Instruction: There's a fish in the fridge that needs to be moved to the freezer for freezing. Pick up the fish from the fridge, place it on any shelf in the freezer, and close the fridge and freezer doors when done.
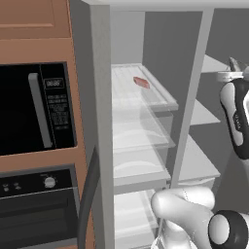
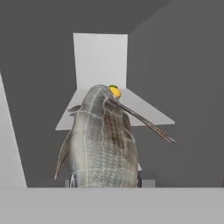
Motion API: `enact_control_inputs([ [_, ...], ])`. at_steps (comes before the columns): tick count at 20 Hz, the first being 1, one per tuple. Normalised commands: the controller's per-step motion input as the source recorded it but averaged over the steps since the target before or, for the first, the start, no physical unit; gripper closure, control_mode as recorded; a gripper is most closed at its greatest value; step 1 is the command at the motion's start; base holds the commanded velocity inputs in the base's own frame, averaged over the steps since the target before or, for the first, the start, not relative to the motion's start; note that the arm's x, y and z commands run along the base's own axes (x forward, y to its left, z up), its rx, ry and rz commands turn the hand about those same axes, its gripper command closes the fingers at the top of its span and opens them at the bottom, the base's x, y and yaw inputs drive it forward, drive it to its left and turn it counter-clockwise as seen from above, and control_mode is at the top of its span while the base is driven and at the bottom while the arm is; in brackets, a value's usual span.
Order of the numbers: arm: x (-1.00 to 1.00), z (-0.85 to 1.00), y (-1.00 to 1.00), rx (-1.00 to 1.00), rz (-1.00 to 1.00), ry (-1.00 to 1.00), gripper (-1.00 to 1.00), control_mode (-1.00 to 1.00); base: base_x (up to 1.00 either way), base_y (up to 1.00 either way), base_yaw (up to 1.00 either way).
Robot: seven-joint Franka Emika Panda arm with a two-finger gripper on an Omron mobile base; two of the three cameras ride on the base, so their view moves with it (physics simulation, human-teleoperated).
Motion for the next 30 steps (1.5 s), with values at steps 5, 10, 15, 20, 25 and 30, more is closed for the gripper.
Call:
enact_control_inputs([
  [5,0.65,0.07,-0.20,0.01,0.00,0.00,1.00,-1.00,0.00,0.00,0.00],
  [10,0.76,0.00,-0.14,0.00,0.05,0.05,1.00,-1.00,0.00,0.00,0.00],
  [15,0.59,0.00,-0.38,0.02,0.11,0.00,1.00,-1.00,0.00,0.00,0.00],
  [20,0.61,-0.01,-0.12,0.00,0.04,0.02,1.00,-1.00,0.00,0.00,0.00],
  [25,0.52,-0.11,-0.08,0.00,0.00,0.00,1.00,-1.00,0.00,0.00,0.00],
  [30,0.39,-0.23,-0.19,0.00,0.00,0.00,1.00,-1.00,0.00,0.00,0.00],
])
